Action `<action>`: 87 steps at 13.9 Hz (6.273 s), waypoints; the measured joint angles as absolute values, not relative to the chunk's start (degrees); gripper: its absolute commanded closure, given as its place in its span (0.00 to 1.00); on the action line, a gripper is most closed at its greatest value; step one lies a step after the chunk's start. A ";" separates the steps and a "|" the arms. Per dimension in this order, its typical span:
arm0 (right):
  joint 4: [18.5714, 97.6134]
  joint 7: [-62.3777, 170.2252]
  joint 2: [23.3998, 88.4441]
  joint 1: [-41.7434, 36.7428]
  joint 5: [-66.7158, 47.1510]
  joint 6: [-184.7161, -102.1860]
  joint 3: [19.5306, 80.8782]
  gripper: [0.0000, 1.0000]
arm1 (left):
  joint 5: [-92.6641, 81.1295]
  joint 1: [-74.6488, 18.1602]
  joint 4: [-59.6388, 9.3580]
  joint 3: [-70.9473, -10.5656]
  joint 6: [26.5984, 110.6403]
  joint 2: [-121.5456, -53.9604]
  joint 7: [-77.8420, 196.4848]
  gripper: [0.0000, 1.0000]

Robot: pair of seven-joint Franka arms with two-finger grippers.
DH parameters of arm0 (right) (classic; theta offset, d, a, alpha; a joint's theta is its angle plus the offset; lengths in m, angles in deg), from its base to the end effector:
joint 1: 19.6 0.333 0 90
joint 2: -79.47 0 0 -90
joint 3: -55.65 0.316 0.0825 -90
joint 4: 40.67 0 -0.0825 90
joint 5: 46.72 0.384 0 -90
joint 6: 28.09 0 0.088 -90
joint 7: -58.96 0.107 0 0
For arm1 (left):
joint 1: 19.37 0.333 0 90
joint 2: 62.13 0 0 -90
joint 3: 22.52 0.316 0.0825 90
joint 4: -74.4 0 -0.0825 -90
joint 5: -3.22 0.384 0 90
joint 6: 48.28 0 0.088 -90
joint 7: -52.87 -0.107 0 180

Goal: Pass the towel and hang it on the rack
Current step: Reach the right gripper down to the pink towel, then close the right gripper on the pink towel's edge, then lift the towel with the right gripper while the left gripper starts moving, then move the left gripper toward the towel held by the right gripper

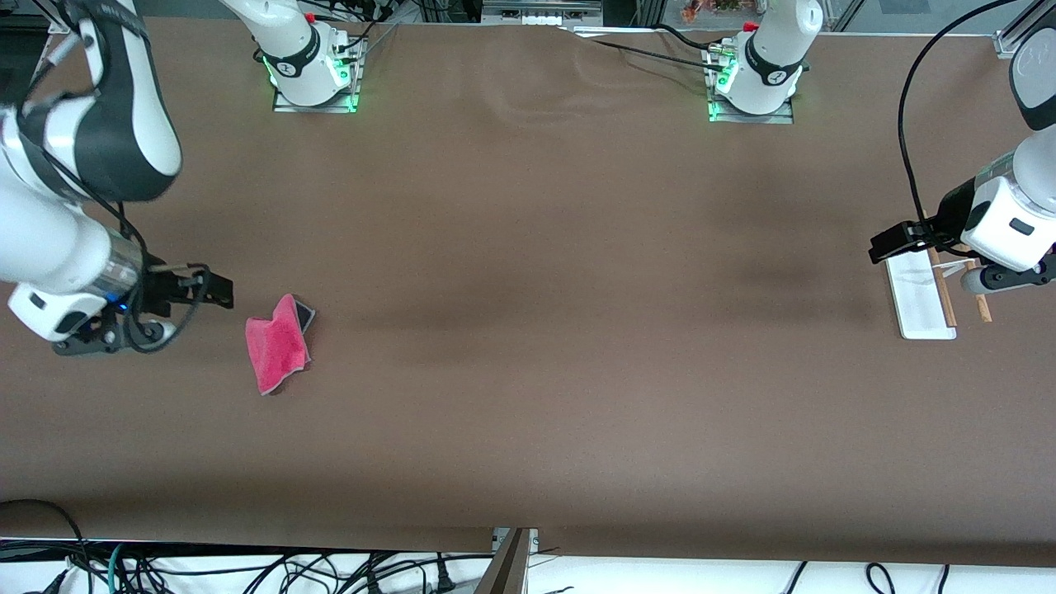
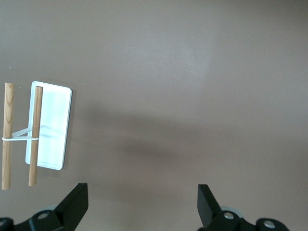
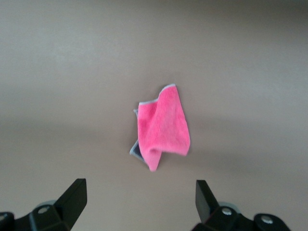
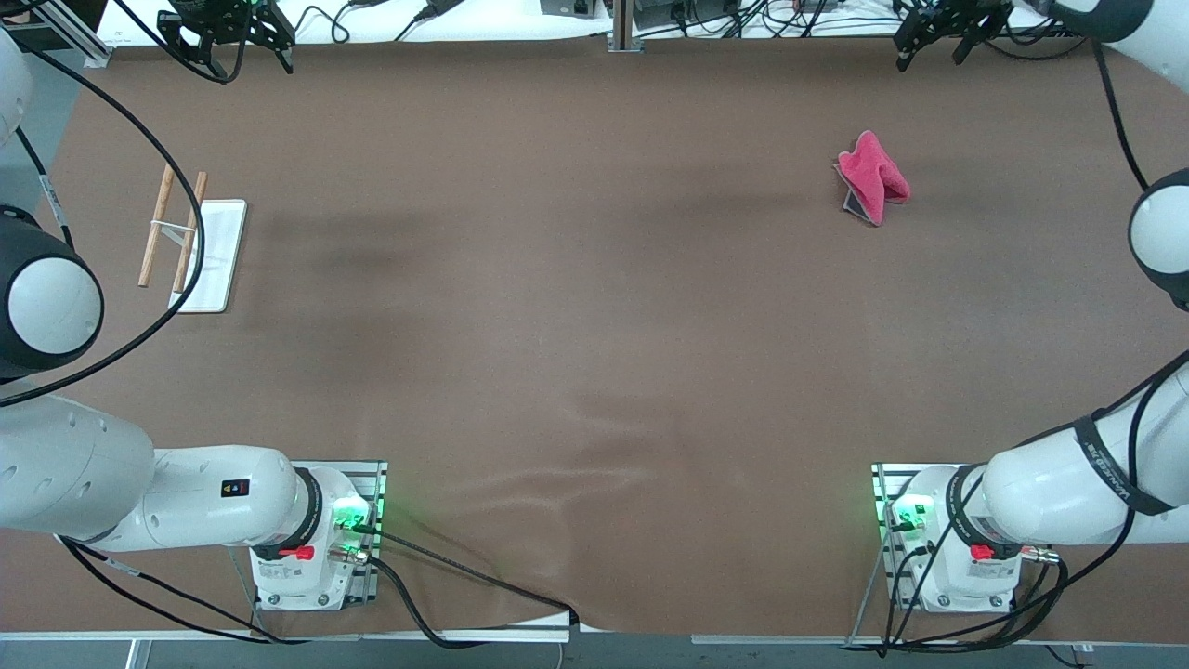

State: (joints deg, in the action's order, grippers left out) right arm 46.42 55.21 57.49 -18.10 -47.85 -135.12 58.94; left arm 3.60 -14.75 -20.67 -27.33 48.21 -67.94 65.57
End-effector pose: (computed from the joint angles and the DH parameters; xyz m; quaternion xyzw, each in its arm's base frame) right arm 0.6669 0.0493 0.4379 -0.9970 -0.0756 0.0175 0.0012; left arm 0.5862 0.0007 0.5343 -0.9934 -0.1084 0.0380 0.0033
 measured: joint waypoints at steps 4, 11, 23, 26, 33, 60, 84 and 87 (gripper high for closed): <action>47.71 55.21 50.60 -18.23 -47.90 -145.42 58.43 0.00 | 3.60 -14.80 -20.70 -27.42 48.21 -68.05 65.57 0.00; 50.12 55.05 39.89 -18.48 -47.91 -162.57 56.26 0.00 | 3.60 -14.74 -20.80 -27.31 48.09 -68.13 65.57 0.00; 51.41 55.04 35.35 -18.47 -47.91 -168.94 55.85 1.00 | 3.60 -14.73 -20.31 -27.31 48.50 -68.07 65.57 0.00; 51.39 54.88 35.62 -18.41 -47.91 -169.30 55.86 1.00 | 3.60 -14.73 -20.28 -27.31 48.64 -68.07 65.57 0.00; 39.85 54.77 42.25 -17.78 -47.85 -147.88 59.94 1.00 | 3.60 -14.73 -20.28 -27.31 48.78 -68.07 65.57 0.00; 31.31 95.11 50.09 -1.12 -48.92 -142.23 81.15 1.00 | 2.18 -15.36 -20.33 -31.78 48.49 -69.38 53.50 0.00; 31.33 99.01 48.92 4.98 -48.91 -149.72 81.18 1.00 | -32.81 -15.42 -39.48 -43.74 82.11 -74.60 -13.45 0.00; 31.33 99.01 48.92 4.98 -48.91 -149.75 81.18 1.00 | -36.53 -15.53 -38.96 -48.85 87.70 -77.39 -16.24 0.00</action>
State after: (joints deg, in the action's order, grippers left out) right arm 31.33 99.01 48.92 4.98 -48.91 -149.75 81.18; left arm -36.53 -15.53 -38.96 -48.85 87.70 -77.39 -16.24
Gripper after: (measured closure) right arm 0.965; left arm 0.000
